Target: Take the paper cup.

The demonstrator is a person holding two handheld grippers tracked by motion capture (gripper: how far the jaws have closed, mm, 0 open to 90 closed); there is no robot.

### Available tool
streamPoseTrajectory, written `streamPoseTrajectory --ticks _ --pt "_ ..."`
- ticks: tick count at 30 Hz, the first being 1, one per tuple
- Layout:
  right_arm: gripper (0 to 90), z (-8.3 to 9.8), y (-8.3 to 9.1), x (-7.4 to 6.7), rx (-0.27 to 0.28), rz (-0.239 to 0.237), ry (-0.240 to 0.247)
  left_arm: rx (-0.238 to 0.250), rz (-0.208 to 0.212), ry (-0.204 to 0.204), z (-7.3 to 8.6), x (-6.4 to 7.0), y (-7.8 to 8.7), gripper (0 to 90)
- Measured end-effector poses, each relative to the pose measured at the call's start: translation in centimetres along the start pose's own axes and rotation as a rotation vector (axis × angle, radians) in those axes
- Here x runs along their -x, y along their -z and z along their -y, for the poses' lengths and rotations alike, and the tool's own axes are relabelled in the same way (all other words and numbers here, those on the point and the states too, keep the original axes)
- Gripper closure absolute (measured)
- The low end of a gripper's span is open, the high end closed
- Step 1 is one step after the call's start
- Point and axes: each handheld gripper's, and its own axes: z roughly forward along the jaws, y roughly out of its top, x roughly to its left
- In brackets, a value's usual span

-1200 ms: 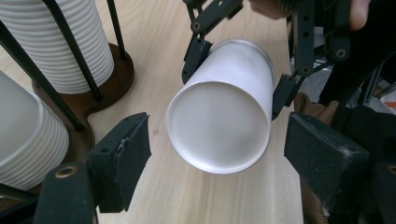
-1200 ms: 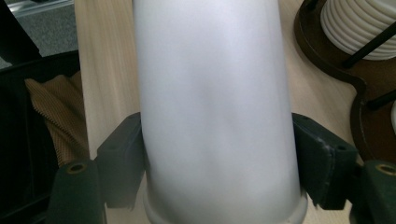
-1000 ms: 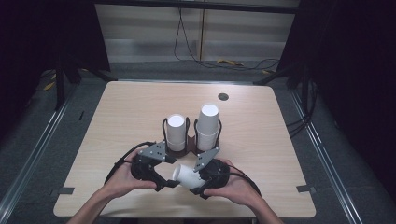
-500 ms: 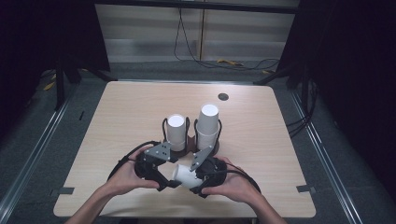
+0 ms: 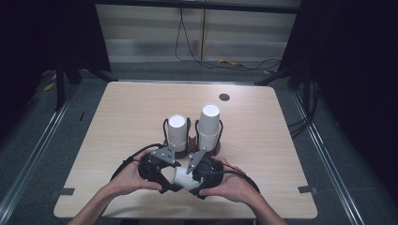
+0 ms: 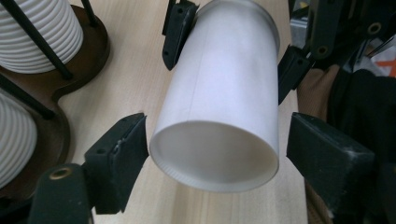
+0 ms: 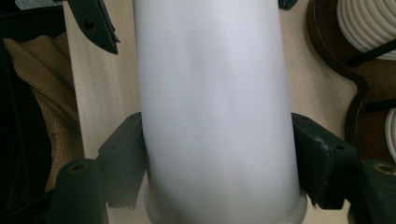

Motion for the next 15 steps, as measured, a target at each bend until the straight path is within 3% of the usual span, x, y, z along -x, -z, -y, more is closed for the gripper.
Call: streamPoseTrajectory --ticks 4,15 --pt "26.9 -0.17 -0.18 -0.3 0.001 -0.012 0.011 -0.003 0.027 -0.007 0.01 -0.15 0.0 29.0" --pt "26.9 -0.4 -0.49 -0.44 0.011 -0.026 0.014 -0.015 0.05 0.014 0.12 -0.26 -0.21 27.7"
